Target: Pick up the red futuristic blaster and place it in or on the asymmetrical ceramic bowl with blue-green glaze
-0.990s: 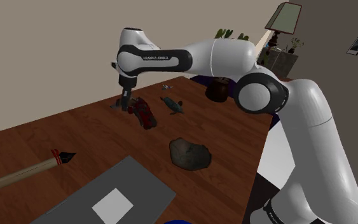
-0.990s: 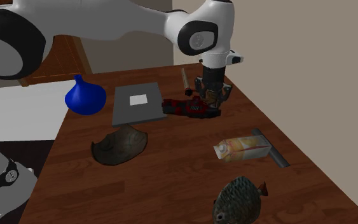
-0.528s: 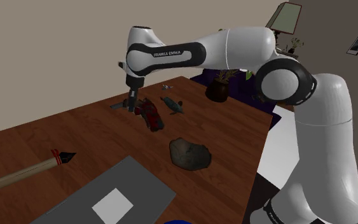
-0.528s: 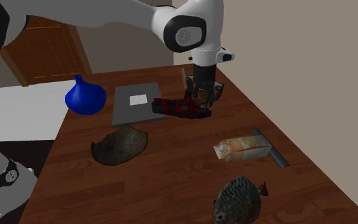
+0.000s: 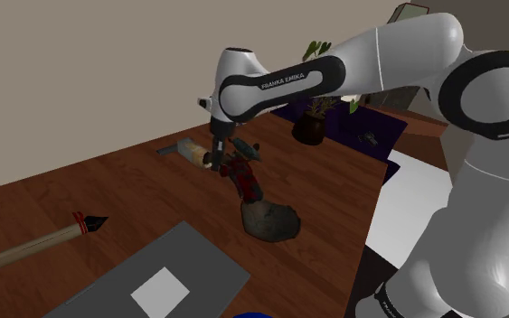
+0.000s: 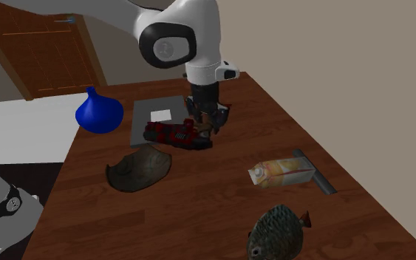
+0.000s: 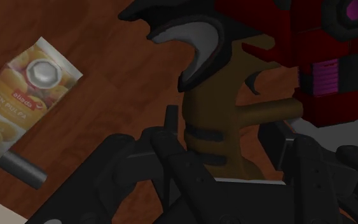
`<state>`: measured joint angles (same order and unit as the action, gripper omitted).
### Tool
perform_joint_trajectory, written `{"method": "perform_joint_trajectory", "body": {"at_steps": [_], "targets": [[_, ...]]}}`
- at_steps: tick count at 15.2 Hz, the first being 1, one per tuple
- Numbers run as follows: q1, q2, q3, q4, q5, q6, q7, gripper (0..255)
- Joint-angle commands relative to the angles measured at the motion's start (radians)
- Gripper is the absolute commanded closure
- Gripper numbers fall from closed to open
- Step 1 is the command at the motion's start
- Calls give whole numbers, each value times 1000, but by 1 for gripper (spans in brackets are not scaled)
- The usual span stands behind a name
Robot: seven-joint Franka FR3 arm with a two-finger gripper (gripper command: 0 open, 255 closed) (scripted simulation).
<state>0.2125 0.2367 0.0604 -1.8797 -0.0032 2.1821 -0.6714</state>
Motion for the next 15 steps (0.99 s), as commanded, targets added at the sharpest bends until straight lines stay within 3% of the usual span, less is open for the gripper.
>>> {"method": "perform_joint_trajectory", "body": {"at_steps": [1, 10, 15], "targets": [[-7, -78, -1, -111, 6, 33, -10, 255], [-28, -432, -22, -547, 33, 115, -69, 255], [-28, -391, -21, -579, 32, 188, -69, 255]]}}
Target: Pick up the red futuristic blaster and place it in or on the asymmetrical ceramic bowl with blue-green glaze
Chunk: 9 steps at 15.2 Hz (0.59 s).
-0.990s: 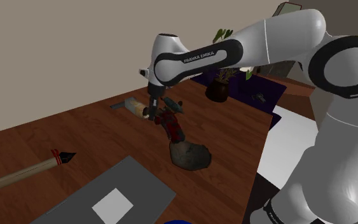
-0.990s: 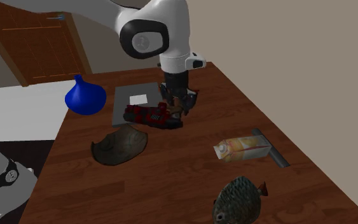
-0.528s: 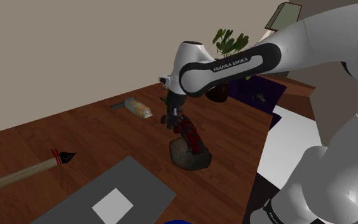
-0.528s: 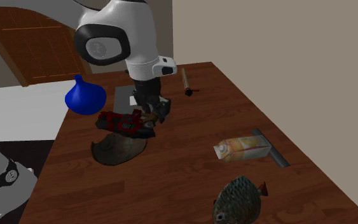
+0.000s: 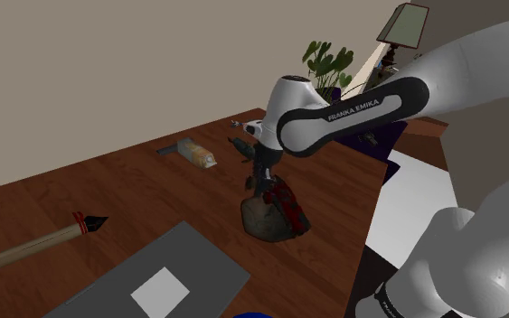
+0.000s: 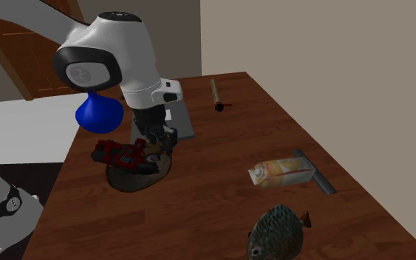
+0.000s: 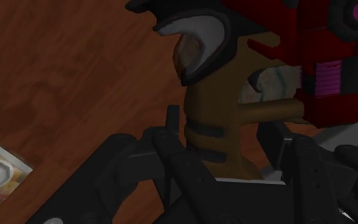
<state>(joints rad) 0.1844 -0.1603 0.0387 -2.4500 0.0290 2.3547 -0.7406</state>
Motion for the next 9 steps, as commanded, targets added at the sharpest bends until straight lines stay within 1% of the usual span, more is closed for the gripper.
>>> {"method": "perform_joint_trajectory", "body": {"at_steps": [1, 7, 9], "targets": [[0, 15, 0, -14, 0, 30, 0, 255], [0, 73, 1, -43, 0, 118, 0, 255], [0, 73, 1, -43, 0, 118, 0, 255]]}}
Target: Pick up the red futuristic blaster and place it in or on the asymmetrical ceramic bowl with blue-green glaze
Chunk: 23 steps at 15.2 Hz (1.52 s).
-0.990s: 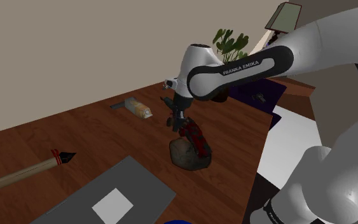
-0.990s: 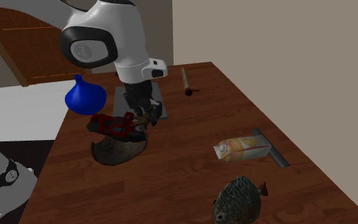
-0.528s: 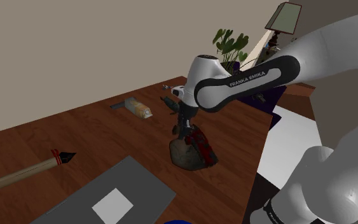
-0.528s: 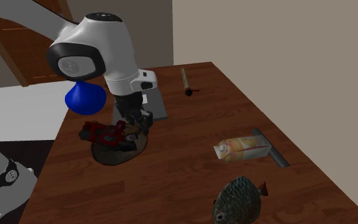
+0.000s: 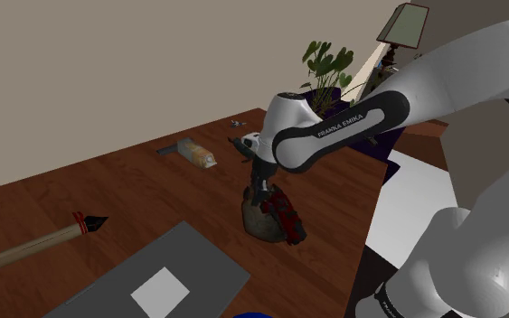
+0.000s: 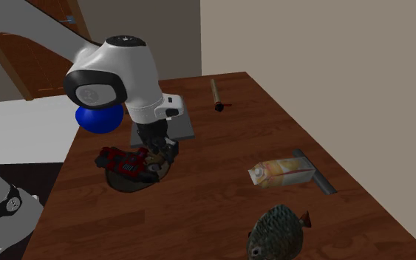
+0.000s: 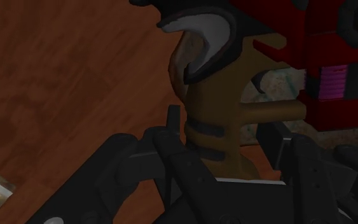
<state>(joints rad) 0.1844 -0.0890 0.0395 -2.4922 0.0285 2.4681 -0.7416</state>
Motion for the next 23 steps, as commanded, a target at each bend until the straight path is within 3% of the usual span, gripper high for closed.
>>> {"method": "perform_joint_trajectory", "body": {"at_steps": [1, 6, 7, 12, 16, 23], "targets": [[0, 2, 0, -1, 0, 4, 1, 255], [0, 2, 0, -1, 0, 4, 1, 255], [0, 2, 0, -1, 0, 4, 1, 0], [0, 2, 0, -1, 0, 4, 1, 0], [-1, -97, -2, 39, 1, -134, -1, 0], [-1, -97, -2, 39, 1, -134, -1, 0]]}}
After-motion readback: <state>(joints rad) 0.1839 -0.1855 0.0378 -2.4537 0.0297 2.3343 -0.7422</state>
